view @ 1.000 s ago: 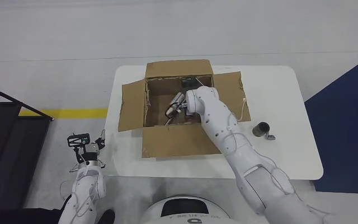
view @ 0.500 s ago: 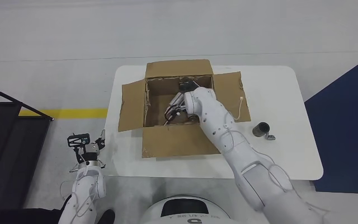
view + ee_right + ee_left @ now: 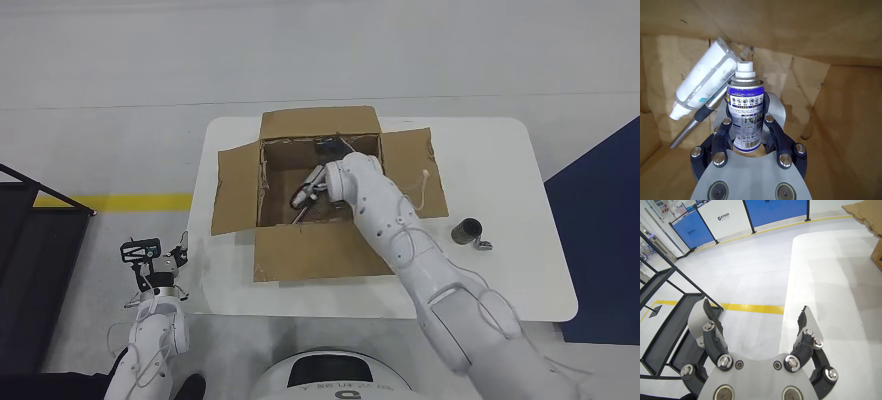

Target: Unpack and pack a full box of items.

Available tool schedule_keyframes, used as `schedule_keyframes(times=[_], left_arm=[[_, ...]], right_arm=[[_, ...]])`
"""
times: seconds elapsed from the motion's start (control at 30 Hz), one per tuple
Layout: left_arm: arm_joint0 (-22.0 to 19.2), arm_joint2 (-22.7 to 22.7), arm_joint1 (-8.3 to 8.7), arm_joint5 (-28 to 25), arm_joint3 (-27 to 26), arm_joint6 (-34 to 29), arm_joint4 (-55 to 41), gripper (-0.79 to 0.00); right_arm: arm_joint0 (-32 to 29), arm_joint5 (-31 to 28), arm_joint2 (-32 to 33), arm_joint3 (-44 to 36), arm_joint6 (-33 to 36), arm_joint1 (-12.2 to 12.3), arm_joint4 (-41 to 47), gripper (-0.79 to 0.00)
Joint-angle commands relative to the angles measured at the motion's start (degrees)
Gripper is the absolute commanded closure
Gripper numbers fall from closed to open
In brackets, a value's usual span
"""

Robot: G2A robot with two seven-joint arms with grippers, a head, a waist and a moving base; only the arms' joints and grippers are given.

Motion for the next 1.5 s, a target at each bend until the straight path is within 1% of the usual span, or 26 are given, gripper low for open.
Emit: schedule_keyframes(times=[0.0, 0.1, 0.2, 0.27, 0.3, 0.37, 0.43, 0.5, 0.57, 0.63, 0.97, 1.0, 1.03, 1.07, 1.13, 1.2, 1.3, 1.37, 1.4, 1.47], left_arm=[[0.0, 0.0, 0.0, 0.0, 0.0, 0.0, 0.0, -0.785], [0.0, 0.0, 0.0, 0.0, 0.0, 0.0, 0.0, -0.785], [0.0, 0.0, 0.0, 0.0, 0.0, 0.0, 0.0, -0.785], [0.0, 0.0, 0.0, 0.0, 0.0, 0.0, 0.0, -0.785], [0.0, 0.0, 0.0, 0.0, 0.0, 0.0, 0.0, -0.785], [0.0, 0.0, 0.0, 0.0, 0.0, 0.0, 0.0, -0.785], [0.0, 0.0, 0.0, 0.0, 0.0, 0.0, 0.0, -0.785], [0.0, 0.0, 0.0, 0.0, 0.0, 0.0, 0.0, -0.785], [0.0, 0.0, 0.0, 0.0, 0.0, 0.0, 0.0, -0.785], [0.0, 0.0, 0.0, 0.0, 0.0, 0.0, 0.0, -0.785], [0.0, 0.0, 0.0, 0.0, 0.0, 0.0, 0.0, -0.785], [0.0, 0.0, 0.0, 0.0, 0.0, 0.0, 0.0, -0.785], [0.0, 0.0, 0.0, 0.0, 0.0, 0.0, 0.0, -0.785], [0.0, 0.0, 0.0, 0.0, 0.0, 0.0, 0.0, -0.785], [0.0, 0.0, 0.0, 0.0, 0.0, 0.0, 0.0, -0.785], [0.0, 0.0, 0.0, 0.0, 0.0, 0.0, 0.0, -0.785], [0.0, 0.0, 0.0, 0.0, 0.0, 0.0, 0.0, -0.785], [0.0, 0.0, 0.0, 0.0, 0.0, 0.0, 0.0, -0.785], [0.0, 0.0, 0.0, 0.0, 0.0, 0.0, 0.0, -0.785], [0.0, 0.0, 0.0, 0.0, 0.0, 0.0, 0.0, -0.785]], right_arm=[[-2.24, 0.5, 0.9, -4.88, -0.24, 0.54, -1.14, 0.0], [-7.94, 0.96, 2.97, -16.17, -0.84, 1.72, -3.74, 0.0], [-16.95, 0.19, 5.99, -32.5, -4.12, 3.12, -6.0, 0.0], [-24.42, -0.54, 7.7, -44.45, -8.53, 3.95, -7.33, 0.0], [-28.23, -0.89, 8.53, -50.67, -12.1, 4.3, -7.72, 0.0], [-36.04, -2.18, 9.89, -59.77, -18.87, 4.96, -7.78, 0.0], [-42.42, -3.31, 11.31, -65.8, -25.27, 5.48, -7.37, 0.0], [-47.54, -4.17, 12.88, -69.83, -30.86, 5.9, -6.86, 0.0], [-51.69, -4.37, 14.59, -72.28, -34.94, 6.22, -6.09, 0.0], [-53.75, -4.48, 15.64, -73.41, -36.21, 6.38, -5.03, 0.0], [-53.75, -4.48, 15.64, -73.41, -36.21, 6.38, -5.03, 0.0], [-53.75, -3.9, 16.08, -73.9, -37.1, 6.34, -3.95, 0.0], [-54.26, -1.7, 18.0, -75.01, -40.05, 6.28, -2.39, 0.0], [-55.28, -1.1, 19.46, -75.4, -42.29, 6.3, -0.8, 0.0], [-58.32, -0.18, 24.19, -76.98, -47.54, 6.4, 3.31, 0.0], [-61.55, 0.34, 29.14, -76.94, -53.09, 6.52, 5.94, 0.0], [-65.07, 0.42, 35.39, -75.61, -57.92, 6.56, 12.06, 0.0], [-65.88, 1.56, 39.13, -73.97, -57.71, 6.63, 14.48, 0.0], [-65.9, 1.83, 40.52, -73.18, -56.48, 6.71, 15.26, 0.0], [-65.24, 3.8, 43.53, -71.71, -51.38, 7.01, 14.78, 0.0]])
